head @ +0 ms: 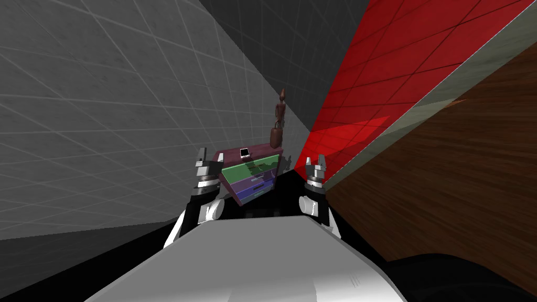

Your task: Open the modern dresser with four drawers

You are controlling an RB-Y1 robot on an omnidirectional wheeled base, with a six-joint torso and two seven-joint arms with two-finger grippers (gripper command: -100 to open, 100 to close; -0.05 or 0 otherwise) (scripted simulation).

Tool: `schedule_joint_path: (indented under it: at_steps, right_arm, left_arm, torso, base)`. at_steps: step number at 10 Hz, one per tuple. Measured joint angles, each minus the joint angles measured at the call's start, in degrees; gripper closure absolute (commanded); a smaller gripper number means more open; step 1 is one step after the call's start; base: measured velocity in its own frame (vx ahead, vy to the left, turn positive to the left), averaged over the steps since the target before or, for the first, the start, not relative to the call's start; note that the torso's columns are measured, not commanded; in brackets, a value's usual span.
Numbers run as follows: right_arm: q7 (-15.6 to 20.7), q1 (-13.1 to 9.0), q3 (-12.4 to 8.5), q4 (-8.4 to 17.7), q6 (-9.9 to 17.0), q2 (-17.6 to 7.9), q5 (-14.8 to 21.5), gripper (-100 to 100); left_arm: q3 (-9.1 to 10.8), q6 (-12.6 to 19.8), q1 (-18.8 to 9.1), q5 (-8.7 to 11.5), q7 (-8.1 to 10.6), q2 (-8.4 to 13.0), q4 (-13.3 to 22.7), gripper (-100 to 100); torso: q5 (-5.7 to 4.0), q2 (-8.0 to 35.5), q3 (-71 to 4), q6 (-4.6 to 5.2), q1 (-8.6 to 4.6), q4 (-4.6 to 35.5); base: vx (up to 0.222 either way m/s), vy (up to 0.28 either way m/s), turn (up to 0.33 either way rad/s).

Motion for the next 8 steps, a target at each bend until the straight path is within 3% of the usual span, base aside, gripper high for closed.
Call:
schedule_joint_path:
  at_steps: [2,8]
  right_arm:
    - [0.0,0.0,0.0,0.0,0.0,0.0,0.0,0]
    - [0.0,0.0,0.0,-0.02,-0.01,0.0,0.0,0]
  left_arm:
    - [0.0,0.0,0.0,0.0,0.0,0.0,0.0,0]
    - [0.0,-0.01,0.0,0.0,0.0,0.0,-0.02,0]
  torso:
    - [0.0,5.97,-12.0,0.0,0.0,6.0]
    - [0.0,31.16,-62.27,0.0,0.0,31.14]
  base:
    - [0.0,0.0,0.0]
    - [0.0,0.0,0.0]
